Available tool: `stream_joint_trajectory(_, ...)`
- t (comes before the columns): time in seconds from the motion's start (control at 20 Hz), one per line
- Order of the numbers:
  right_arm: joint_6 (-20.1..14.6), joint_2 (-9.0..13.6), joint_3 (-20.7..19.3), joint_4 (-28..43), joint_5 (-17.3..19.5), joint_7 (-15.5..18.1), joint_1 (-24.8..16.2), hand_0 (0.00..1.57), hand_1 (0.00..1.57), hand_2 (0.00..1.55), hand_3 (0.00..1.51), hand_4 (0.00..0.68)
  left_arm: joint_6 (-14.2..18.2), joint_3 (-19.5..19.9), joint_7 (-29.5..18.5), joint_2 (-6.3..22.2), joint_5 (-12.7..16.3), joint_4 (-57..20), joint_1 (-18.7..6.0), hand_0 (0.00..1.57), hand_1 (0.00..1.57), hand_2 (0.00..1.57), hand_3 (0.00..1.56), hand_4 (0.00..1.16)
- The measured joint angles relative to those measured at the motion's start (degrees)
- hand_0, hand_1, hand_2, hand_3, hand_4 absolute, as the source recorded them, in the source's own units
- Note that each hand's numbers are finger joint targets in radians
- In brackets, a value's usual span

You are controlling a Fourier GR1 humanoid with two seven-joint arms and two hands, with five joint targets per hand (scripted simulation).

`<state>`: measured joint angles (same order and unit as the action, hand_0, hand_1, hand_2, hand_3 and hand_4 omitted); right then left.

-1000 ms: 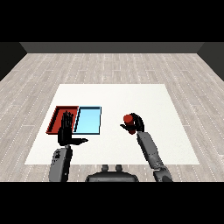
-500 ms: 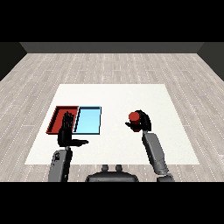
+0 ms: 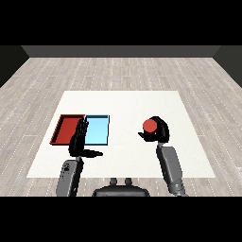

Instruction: Pick the red can and put it in the red box

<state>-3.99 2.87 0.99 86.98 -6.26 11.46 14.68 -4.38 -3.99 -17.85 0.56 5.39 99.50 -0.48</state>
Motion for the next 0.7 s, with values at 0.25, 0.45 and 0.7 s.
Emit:
stream_joint_trajectory(0.25,-12.50,-2.00,10.19,-2.82,0.55,-0.05,6.09,1.45,1.45,1.41,1.38,0.636,3.25,-4.07,3.95,-0.36,-2.27,1.37,-1.44,0.00,0.00,0.00,0.00,0.00)
stream_joint_trajectory(0.45,-15.66,-2.53,12.76,-3.81,0.09,1.04,7.98,1.43,1.43,1.41,1.39,0.629,7.21,-9.02,6.37,-0.47,-4.72,-0.03,-3.64,0.00,0.00,0.00,0.00,0.00)
stream_joint_trajectory(0.7,-18.71,-2.76,16.30,-0.79,0.24,1.43,7.49,1.45,1.45,1.43,1.40,0.621,10.06,-11.36,8.04,-0.52,-4.80,-5.07,-8.05,0.00,0.00,0.00,0.00,0.00)
